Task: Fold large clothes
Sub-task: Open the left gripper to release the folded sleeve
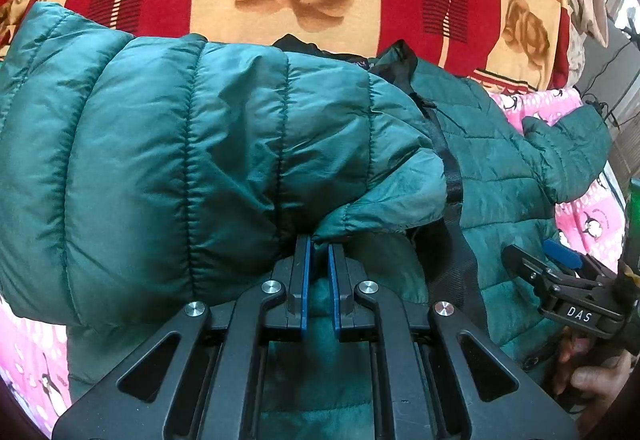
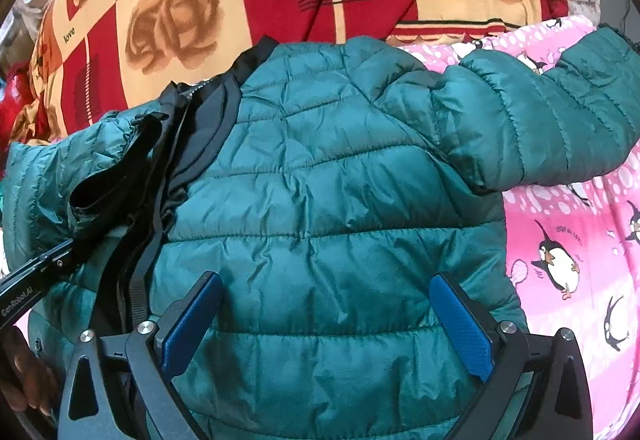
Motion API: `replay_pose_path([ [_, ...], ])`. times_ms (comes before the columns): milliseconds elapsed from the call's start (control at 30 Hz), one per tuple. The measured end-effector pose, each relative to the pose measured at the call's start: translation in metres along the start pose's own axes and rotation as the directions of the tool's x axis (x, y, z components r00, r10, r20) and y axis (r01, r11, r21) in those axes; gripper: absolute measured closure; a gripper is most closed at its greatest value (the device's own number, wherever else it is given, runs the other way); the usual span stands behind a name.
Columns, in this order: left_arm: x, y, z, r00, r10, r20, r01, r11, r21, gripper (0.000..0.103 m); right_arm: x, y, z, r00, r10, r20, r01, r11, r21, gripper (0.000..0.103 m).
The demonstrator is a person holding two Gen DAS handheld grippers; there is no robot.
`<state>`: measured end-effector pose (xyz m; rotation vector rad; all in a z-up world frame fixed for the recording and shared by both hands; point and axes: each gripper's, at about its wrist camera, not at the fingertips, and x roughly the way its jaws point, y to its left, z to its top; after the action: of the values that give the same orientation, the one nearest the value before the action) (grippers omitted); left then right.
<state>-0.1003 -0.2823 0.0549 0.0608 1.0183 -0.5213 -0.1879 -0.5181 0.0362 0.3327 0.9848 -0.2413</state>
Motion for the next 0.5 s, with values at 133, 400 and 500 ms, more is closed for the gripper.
replay_pose_path([
  [133,-0.003,-0.003,-0.001,1.000,0.013,0.010,-0.013,1.000,0.012,0.092,0.002,0.000,0.000,1.000,-0.003,-0.012,0.003,1.000,-0.012,0.000],
  [400,-0.048,0.001,-0.006,0.995,-0.029,0.096,0.027,0.999,0.024,0.039,-0.012,0.001,0.010,0.997,0.080,0.005,-0.080,0.997,0.024,0.000],
  [500,-0.069,0.011,-0.007,0.990,-0.004,0.140,0.002,1.000,0.017,0.038,-0.023,0.010,0.020,0.990,0.133,0.039,-0.134,0.991,0.017,0.000],
])
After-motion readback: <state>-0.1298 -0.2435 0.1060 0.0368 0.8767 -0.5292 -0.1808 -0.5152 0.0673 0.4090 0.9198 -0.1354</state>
